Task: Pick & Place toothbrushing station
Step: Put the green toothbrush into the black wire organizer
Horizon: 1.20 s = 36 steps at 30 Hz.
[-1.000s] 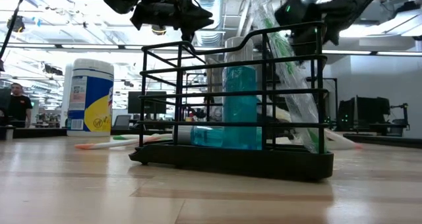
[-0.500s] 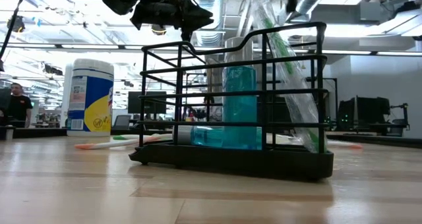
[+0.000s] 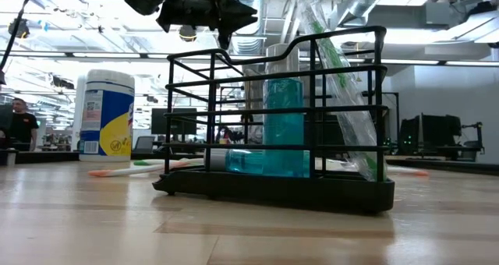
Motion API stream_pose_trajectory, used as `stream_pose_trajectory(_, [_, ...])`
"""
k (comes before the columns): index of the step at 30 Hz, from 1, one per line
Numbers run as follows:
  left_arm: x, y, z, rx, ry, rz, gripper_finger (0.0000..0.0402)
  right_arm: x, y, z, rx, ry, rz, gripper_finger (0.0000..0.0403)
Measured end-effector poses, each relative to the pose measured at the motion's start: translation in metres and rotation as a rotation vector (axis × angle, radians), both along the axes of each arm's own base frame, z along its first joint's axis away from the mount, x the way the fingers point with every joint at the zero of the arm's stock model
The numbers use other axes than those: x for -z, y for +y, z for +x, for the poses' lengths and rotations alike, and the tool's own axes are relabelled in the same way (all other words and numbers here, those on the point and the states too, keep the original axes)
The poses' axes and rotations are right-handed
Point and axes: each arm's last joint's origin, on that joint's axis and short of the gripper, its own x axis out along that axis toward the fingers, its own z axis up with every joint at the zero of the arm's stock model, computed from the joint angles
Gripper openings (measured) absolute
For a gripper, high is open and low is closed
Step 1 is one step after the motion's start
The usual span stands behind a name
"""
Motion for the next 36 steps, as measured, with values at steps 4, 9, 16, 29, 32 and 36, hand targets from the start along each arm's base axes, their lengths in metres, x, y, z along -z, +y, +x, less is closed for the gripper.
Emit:
stream_pose_trajectory(4, [-0.001, -0.007, 0.004, 0.025, -0.008, 0.008, 0.0081, 0.017, 0.032, 0.012, 0.043, 0.002, 0.050, 0.0000])
stream_pose_trajectory(9, [-0.001, -0.017, 0.009, 0.059, -0.017, 0.054, 0.0081, 0.045, 0.061, 0.044, 0.072, -0.052, 0.108, 0.0000])
stream_pose_trajectory(16, [-0.001, -0.017, 0.009, 0.068, -0.021, 0.060, 0.0081, 0.052, 0.089, 0.083, 0.102, -0.083, 0.069, 0.0000])
stream_pose_trajectory(29, [-0.001, -0.017, 0.009, 0.068, -0.024, 0.083, 0.0081, 0.044, 0.145, 0.105, 0.143, 0.030, 0.075, 0.0000])
stream_pose_trajectory(32, [-0.001, -0.017, 0.009, 0.068, -0.024, 0.083, 0.0081, 0.033, 0.153, 0.095, 0.123, 0.057, 0.059, 0.0000])
stream_pose_trajectory(36, [-0.001, -0.017, 0.009, 0.069, -0.024, 0.083, 0.0081, 0.026, 0.155, 0.091, 0.105, 0.047, 0.056, 0.0000])
